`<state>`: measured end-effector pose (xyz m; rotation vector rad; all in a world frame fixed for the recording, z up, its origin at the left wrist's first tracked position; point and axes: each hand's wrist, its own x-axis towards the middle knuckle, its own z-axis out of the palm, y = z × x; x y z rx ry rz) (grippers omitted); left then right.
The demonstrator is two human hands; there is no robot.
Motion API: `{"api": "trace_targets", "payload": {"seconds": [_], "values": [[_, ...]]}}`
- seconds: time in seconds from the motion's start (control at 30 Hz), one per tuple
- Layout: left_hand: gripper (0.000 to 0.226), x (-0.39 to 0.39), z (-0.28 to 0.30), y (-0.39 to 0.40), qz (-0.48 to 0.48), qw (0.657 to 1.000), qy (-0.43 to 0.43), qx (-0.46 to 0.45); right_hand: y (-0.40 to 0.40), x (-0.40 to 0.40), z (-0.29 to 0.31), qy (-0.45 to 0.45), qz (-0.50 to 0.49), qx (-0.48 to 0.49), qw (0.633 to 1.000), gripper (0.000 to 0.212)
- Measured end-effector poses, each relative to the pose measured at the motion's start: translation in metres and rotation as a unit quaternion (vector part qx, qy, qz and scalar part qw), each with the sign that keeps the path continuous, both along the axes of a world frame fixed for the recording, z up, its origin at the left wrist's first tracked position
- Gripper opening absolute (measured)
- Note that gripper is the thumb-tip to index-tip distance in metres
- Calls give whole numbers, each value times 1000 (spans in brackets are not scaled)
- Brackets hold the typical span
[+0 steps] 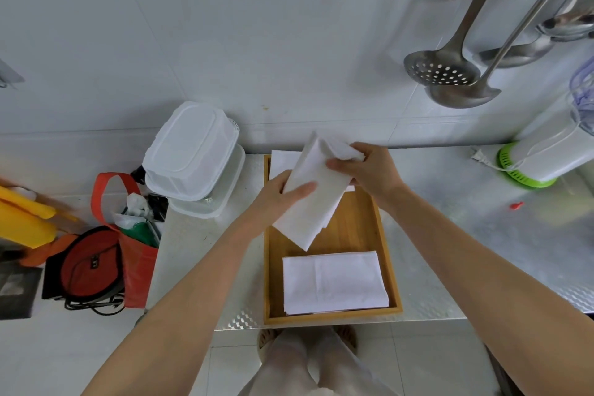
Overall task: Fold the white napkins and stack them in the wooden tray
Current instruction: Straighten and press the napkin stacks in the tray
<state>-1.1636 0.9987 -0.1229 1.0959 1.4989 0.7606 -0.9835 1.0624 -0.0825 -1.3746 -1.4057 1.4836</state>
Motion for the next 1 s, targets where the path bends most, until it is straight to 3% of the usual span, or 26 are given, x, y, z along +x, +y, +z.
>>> {"api": "trace_targets", "payload": {"seconds": [0.1,0.27,0.53,0.7,0.87,1.0], "values": [[52,-4,-3,0,-13,996,-18,-86,4,-2,-1,11,-78,-93,993,24],[62,-11,-6,-6,39,960,-194,-196,3,1,-11,6,-153,-178,972,35],[55,-9,-5,-9,38,936,-267,-226,-1,4,-20,-13,-200,-118,973,20],[45,-7,-7,-9,185,894,-358,-196,-9,7,-21,10,-248,-93,964,17],[39,1,-9,-16,206,882,-346,-246,-12,13,-30,1,-237,-117,964,17],[36,-1,-12,-11,261,901,-287,-193,-13,20,-38,-20,-160,-151,975,17]]}}
